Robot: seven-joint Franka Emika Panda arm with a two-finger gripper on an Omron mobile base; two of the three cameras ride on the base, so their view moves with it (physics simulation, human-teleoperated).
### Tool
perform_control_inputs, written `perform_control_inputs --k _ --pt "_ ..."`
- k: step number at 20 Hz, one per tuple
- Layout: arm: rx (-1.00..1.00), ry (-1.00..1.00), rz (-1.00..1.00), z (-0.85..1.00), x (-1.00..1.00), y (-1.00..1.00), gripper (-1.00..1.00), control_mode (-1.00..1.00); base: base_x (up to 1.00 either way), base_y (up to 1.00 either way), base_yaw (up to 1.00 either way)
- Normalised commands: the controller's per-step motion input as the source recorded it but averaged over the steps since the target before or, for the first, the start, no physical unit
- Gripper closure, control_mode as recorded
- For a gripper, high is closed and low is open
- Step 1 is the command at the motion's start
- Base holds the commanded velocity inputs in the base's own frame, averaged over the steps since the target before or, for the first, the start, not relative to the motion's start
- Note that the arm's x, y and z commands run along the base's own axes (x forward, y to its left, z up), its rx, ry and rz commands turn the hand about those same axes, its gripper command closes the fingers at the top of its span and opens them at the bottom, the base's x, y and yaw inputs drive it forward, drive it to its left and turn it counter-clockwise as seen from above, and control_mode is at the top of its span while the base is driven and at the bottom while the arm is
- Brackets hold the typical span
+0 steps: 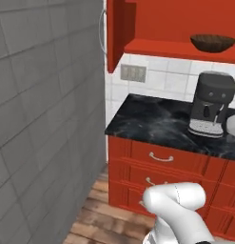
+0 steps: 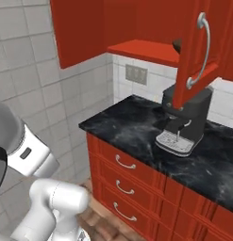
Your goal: Move the bowls from the cabinet to the plates on the dining table.
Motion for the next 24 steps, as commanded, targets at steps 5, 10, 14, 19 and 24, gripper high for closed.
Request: perform_control_inputs --k 5,10,14,19,24 --pt "0.0 0.0 0.0 0.0 0.0 0.0 -1.0 1.0 0.63 0.12 -0.36" --pt "0.0 0.0 0.0 0.0 0.0 0.0 -1.0 1.0 0.65 0.29 -0.36" --pt "0.0 0.0 0.0 0.0 0.0 0.0 -1.0 1.0 0.66 0.33 -0.34" --pt "0.0 0.0 0.0 0.0 0.0 0.0 -1.0 1.0 0.31 0.12 -0.16" --pt "0.0 0.0 0.0 0.0 0.0 0.0 -1.0 1.0 0.0 0.0 0.0"
